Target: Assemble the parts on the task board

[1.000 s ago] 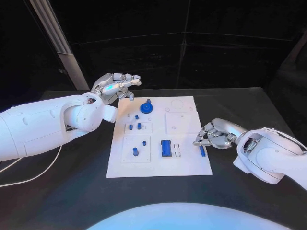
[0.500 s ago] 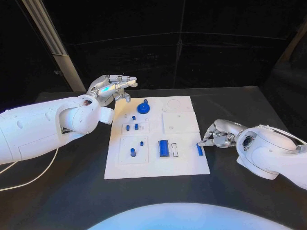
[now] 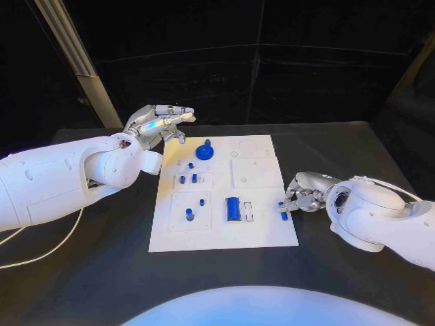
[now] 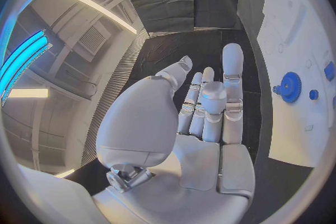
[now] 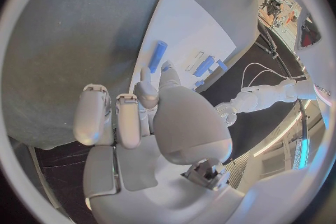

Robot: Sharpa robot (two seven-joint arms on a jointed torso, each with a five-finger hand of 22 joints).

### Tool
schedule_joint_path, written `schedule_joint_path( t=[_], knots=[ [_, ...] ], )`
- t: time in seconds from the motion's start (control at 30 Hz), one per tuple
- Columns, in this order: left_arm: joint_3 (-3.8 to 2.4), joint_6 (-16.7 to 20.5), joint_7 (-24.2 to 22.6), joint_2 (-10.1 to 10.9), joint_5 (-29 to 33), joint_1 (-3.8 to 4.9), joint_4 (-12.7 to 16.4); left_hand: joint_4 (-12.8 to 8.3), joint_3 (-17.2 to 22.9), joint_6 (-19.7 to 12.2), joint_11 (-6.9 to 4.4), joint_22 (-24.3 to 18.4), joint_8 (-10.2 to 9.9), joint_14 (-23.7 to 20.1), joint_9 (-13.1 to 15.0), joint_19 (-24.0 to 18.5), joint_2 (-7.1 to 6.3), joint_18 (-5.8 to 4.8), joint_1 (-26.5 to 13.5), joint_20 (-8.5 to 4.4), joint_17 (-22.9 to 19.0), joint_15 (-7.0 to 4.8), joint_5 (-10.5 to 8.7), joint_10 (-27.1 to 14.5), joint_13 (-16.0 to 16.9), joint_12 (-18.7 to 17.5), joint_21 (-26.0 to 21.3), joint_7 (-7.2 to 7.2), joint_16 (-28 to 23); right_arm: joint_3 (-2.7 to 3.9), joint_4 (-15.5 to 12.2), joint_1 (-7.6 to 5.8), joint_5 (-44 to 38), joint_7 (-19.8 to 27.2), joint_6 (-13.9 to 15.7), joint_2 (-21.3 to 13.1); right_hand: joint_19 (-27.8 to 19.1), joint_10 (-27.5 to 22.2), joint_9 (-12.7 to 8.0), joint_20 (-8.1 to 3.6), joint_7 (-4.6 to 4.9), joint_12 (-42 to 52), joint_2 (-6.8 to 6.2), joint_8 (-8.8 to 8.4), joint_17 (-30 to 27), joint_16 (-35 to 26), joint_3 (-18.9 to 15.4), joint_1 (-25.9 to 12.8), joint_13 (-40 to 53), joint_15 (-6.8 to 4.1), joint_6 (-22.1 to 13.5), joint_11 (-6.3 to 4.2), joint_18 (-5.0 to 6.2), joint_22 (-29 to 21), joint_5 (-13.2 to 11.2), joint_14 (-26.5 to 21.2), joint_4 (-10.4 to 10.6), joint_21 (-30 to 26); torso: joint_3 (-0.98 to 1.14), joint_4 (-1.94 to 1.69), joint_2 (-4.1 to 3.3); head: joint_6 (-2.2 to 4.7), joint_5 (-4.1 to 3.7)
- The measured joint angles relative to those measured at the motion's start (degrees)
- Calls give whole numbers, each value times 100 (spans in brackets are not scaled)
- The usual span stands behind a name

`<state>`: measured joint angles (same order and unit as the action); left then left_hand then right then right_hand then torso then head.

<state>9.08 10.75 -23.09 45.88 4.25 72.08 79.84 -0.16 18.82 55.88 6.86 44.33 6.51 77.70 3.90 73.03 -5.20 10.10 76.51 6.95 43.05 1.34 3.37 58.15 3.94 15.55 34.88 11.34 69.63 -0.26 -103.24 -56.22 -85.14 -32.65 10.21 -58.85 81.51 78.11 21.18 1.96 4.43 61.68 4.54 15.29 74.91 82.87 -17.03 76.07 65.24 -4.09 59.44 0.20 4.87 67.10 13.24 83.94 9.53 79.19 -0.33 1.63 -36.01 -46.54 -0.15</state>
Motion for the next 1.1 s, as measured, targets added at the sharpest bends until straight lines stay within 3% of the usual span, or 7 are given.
schedule_joint_path(
  t=[0.53, 0.6, 0.67, 0.73, 1.0, 1.03, 1.1],
  knots=[
    [5, -3, 3, 46, 0, 0, 14, 0, 0, 0, 0, 0, 0, 0, 0, 0, 0, 0, 0, 0, 0, 0, 0, 0, 0, -1, 0, 0, 0, 53, 94, 89, -762, -137, -491, 298, 0, -22, 101, 0, -9, -56, -17, -6, 0, -22, -7, 111, -19, 0, 91, -22, 0, -20, 41, 0, -88, -22, -5, -8, 3, -3, 8],
    [5, -3, 3, 51, 0, 0, 14, 0, 0, 0, 0, 0, 0, 0, 0, 0, 0, 0, 0, 0, 1, 0, 0, 0, 0, -1, 0, 0, 0, 59, 97, 107, -861, -151, -522, 347, 0, -22, 302, 0, 5, -56, 10, -8, 0, -22, 1, 140, -19, 0, 83, -21, 0, -20, 41, 0, -97, -22, -5, -4, 3, -2, 10],
    [5, -4, 4, 53, 0, 0, 15, 0, 0, 0, 0, 0, 0, 0, 0, 0, 0, 0, 0, 0, 0, 0, 0, 0, 0, -1, 0, 0, 0, 60, 102, 128, -967, -173, -552, 390, 0, -22, 1077, 0, 17, -56, 15, -54, 0, -22, 34, 235, -19, 0, 72, -21, 0, -20, 41, 0, -160, -22, -5, -2, 3, -2, 11],
    [5, -5, 5, 55, 0, 0, 18, 0, 0, 0, 0, 0, 0, 0, 0, 0, 0, 0, 0, 0, 0, 0, 0, 0, 0, -1, 0, 0, 0, 61, 102, 140, -1043, -184, -572, 414, 0, -22, 1282, 0, 18, -56, 17, -54, 0, -22, 65, 269, -19, 0, 71, -21, 0, -20, -39, 0, -191, -22, -5, -2, 3, -4, 11],
    [5, -6, 6, 73, 0, 0, 24, 0, 0, 0, 0, 0, 0, 0, 0, 0, 0, 0, 0, 0, 1, 0, 0, 0, 0, -1, 0, 0, 0, 58, 25, 167, -1241, -211, -581, 439, 0, -35, 1229, 0, -3, -56, 159, -132, 0, -22, 231, 484, -6, 2, 99, -34, 0, -10, 62, -1, -358, -22, -2, 2, 3, -9, 21],
    [5, -6, 6, 74, 0, 0, 25, 0, 0, 0, 0, 0, 0, 0, 0, 0, 0, 0, 0, 0, 1, 0, 0, 0, 0, -1, 0, 0, 0, 56, -2, 171, -1242, -211, -551, 433, 0, -42, 992, 0, -16, -56, 183, -137, 0, -22, 293, 569, 10, 4, 106, -43, 0, 0, 102, -1, -409, -22, -1, 3, 3, -5, 26],
    [5, -6, 6, 74, 0, 0, 25, 0, 0, 0, 0, 0, 0, 0, 0, 0, 0, 0, 0, 0, 1, 0, 0, 0, 0, -1, 0, 0, 0, 47, -38, 180, -1211, -203, -481, 406, 13, -32, 835, -14, -35, -56, 185, -140, 0, -22, 430, 597, 43, 0, 86, -53, 1, 19, 183, 6, -466, -22, -1, 4, 3, -3, 34]
  ],
)
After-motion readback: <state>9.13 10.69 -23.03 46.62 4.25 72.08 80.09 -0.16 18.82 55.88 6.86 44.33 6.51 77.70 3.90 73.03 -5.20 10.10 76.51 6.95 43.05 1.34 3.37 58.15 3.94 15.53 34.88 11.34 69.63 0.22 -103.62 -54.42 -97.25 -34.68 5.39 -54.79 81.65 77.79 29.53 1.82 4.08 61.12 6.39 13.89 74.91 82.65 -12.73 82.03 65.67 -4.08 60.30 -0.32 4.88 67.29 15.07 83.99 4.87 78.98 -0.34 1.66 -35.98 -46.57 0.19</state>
